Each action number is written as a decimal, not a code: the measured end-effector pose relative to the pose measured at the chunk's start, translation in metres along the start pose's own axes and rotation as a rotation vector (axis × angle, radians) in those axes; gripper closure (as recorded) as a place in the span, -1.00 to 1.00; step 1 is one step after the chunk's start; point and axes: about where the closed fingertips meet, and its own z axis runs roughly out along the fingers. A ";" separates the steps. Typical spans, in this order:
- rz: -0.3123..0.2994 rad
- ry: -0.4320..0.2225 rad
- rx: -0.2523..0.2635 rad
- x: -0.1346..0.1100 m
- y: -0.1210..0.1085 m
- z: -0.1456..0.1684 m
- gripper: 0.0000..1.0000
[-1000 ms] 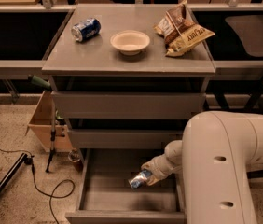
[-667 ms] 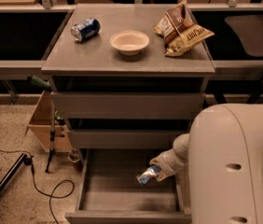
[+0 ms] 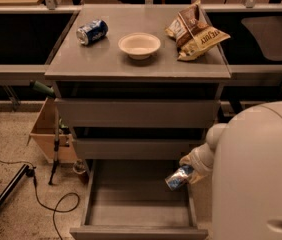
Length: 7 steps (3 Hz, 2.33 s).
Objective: Pick redbull can from bottom drawer and place on counter
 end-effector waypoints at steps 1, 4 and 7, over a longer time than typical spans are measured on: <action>0.020 -0.066 0.034 -0.011 0.000 -0.074 1.00; 0.034 -0.103 -0.059 -0.014 0.002 -0.127 1.00; -0.175 -0.170 -0.164 0.078 -0.007 -0.199 1.00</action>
Offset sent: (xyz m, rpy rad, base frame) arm -0.0086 -0.0261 0.0592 -0.0606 0.0060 -0.0284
